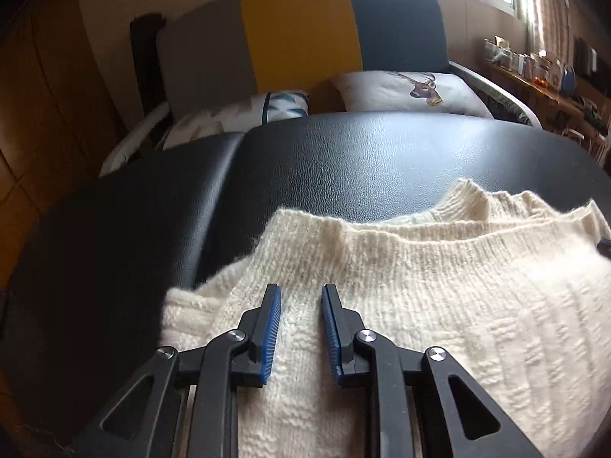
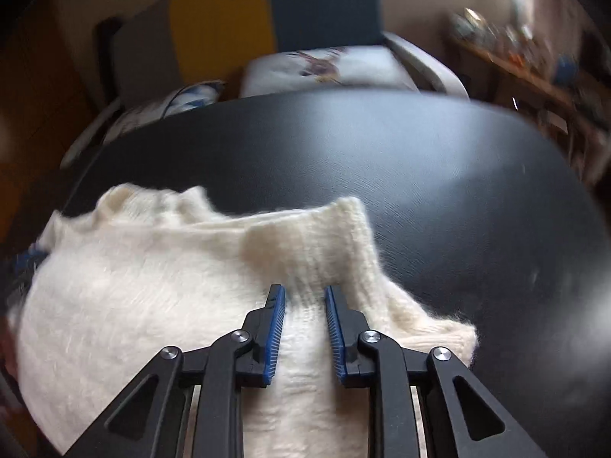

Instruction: Fold clothes

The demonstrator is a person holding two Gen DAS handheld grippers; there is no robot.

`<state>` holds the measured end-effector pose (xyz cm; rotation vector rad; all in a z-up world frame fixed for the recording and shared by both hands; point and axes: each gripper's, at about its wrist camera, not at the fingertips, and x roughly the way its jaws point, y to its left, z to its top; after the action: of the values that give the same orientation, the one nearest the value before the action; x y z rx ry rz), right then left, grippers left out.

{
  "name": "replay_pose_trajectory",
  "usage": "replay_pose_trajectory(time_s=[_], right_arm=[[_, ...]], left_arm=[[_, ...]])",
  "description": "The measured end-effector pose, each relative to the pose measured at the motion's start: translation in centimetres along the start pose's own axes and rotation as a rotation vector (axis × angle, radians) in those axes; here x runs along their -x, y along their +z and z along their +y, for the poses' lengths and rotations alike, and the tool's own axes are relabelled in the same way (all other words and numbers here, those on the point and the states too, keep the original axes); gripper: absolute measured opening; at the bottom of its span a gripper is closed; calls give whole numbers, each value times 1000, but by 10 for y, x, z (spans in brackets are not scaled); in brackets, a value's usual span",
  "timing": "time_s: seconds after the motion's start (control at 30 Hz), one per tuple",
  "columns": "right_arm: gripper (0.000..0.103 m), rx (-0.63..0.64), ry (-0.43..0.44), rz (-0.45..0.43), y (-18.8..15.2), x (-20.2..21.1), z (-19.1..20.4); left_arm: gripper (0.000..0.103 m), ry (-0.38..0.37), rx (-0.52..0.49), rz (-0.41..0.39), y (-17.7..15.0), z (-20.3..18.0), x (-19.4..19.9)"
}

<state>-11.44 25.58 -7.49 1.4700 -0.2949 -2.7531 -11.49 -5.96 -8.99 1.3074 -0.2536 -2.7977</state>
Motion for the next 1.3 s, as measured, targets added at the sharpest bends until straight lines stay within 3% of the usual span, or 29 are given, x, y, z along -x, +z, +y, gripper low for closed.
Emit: replay_pose_trajectory(time_s=[0.07,0.23,0.27,0.37,0.5,0.57,0.67,0.77,0.83,0.9,1.0,1.17,1.3], right_arm=[[8,-86,27,-11,1,-3,-17],[9,-147,93,-24,2,15,-29],[13,-153,88,-48,1,28,-31],[13,-119,42,-112,-12,71,-35],[13,-11,75,-120,-46,101,-24],[13,42,92,-117,-62,102,-12],[13,90,99,-85,-78,89,-2],[9,82,22,-52,-85,71,-9],[8,34,9,-61,-85,67,-22],[8,5,21,-65,-85,64,-30],[8,7,10,-47,-79,66,-26],[20,36,83,-102,-73,93,3],[28,77,124,-69,-81,86,29]], left_arm=[[22,6,5,-5,-3,-1,-1],[22,-45,31,-26,-16,-4,20],[22,-57,36,-31,-19,-4,24],[22,-92,51,-44,-27,-6,39],[22,-140,71,-62,-38,-8,57],[22,-157,68,-72,-44,-11,66],[22,-99,-19,-96,-53,-27,66],[22,-69,-63,-106,-56,-33,64],[26,-79,-59,-93,-54,-27,61],[36,-99,-27,-81,-54,-19,57],[36,-133,31,-63,-52,-9,55],[30,-148,67,-34,-48,-6,68],[26,-147,46,-19,-59,-15,84]])
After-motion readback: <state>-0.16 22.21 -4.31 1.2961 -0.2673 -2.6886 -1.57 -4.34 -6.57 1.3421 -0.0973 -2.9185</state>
